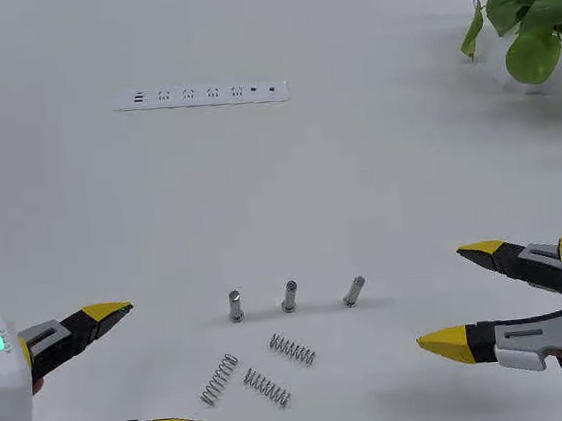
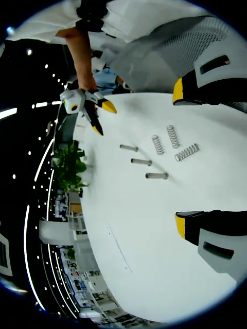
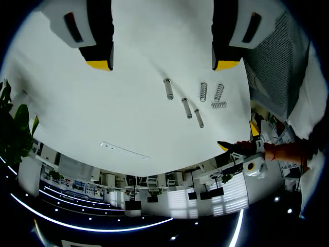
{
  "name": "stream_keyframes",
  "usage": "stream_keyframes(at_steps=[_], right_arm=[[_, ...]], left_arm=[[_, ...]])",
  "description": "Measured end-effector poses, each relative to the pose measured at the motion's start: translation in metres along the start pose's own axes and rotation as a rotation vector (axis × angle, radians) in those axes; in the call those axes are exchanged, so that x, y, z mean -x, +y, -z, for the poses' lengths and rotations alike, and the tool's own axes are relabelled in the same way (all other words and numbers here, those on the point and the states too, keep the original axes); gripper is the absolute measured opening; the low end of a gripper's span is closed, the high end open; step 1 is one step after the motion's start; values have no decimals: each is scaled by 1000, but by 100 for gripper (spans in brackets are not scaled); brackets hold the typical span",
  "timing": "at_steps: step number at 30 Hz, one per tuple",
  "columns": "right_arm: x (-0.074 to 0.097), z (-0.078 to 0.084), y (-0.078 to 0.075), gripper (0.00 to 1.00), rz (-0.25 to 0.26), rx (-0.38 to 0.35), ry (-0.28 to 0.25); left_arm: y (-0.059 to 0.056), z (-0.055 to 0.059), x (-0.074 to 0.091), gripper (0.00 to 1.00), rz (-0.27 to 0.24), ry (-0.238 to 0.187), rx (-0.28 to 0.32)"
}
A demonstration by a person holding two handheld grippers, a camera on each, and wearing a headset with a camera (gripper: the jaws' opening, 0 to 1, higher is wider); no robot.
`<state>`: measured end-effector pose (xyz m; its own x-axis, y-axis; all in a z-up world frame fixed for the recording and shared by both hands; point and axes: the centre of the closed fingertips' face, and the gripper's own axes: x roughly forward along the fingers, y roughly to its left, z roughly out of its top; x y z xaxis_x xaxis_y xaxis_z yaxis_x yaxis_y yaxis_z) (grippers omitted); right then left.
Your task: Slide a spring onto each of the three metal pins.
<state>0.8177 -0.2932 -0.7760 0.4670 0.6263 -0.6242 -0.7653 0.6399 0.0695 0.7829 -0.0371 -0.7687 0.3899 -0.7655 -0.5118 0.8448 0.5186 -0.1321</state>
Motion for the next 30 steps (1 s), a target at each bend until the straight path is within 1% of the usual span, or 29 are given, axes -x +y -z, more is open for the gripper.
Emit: stream_keyframes(at_steps=[1,3,4,6,8,11,15,16,17,18,19,21,23,24,25,28,29,30], right_arm=[[0,1,0,80,-4,2,0],[1,3,1,82,-11,4,-4],[1,4,1,83,-14,11,-9],[2,3,5,85,-28,20,-21],[2,4,8,87,-41,30,-29],[2,8,11,90,-63,47,-34],[3,10,12,93,-84,50,-47],[4,10,12,93,-88,48,-49],[3,11,11,93,-88,49,-49],[3,12,11,92,-88,49,-44],[3,13,10,92,-88,47,-41],[3,13,10,91,-89,46,-42],[3,14,10,90,-92,44,-43],[2,14,10,90,-94,44,-43],[2,14,10,89,-96,43,-44],[1,15,10,88,-94,40,-46],[1,15,10,88,-93,36,-49],[1,15,10,88,-92,35,-51]], left_arm=[[-1,1,-2,85,1,12,3],[-1,7,-3,82,-4,48,21],[-1,12,-5,80,-14,82,32],[-4,15,-9,76,-3,92,35],[-7,18,-12,74,0,105,44],[-11,26,-18,73,5,149,43],[-13,30,-24,69,5,180,63],[-12,33,-26,68,-1,197,63],[-12,34,-28,66,-4,204,63],[-9,36,-27,65,-8,211,64],[-6,41,-28,63,-23,235,67],[-7,46,-31,56,-22,260,72],[-4,52,-32,47,-44,297,65],[-6,51,-35,44,-41,290,71],[-6,52,-36,42,-45,292,84],[-4,58,-41,35,-57,314,84],[-3,61,-43,32,-62,333,88],[-4,62,-44,30,-62,339,87]])
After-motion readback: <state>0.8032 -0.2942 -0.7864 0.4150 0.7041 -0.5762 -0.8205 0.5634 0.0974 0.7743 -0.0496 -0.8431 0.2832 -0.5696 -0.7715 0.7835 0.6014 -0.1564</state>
